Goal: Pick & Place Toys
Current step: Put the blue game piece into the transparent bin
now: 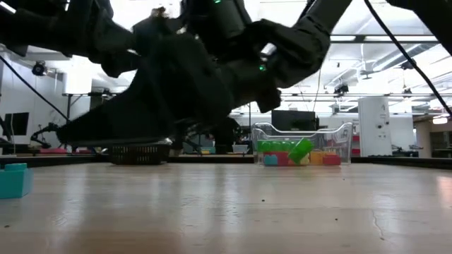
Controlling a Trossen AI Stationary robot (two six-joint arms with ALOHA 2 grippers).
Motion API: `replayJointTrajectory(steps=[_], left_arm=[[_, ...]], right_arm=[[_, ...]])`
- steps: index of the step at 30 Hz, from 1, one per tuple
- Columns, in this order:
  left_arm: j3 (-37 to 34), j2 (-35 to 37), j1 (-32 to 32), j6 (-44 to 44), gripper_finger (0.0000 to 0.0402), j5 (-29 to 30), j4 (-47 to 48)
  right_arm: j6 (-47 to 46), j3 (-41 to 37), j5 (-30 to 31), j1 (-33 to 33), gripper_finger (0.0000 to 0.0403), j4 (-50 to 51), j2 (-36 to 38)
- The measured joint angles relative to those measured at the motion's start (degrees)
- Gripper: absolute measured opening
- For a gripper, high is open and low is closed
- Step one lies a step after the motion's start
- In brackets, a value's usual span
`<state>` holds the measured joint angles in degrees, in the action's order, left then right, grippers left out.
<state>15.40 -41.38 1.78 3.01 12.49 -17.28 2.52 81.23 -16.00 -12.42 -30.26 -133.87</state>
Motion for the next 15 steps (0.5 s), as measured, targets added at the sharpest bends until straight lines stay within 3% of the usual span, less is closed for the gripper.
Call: replayJointTrajectory(steps=[15], left_arm=[[0.0,0.0,0.0,-0.2,0.0362,0.7,-0.5]], right_arm=[[-0.9,14.2,-0.8,-0.2,0.0290,11.3,-8.8]])
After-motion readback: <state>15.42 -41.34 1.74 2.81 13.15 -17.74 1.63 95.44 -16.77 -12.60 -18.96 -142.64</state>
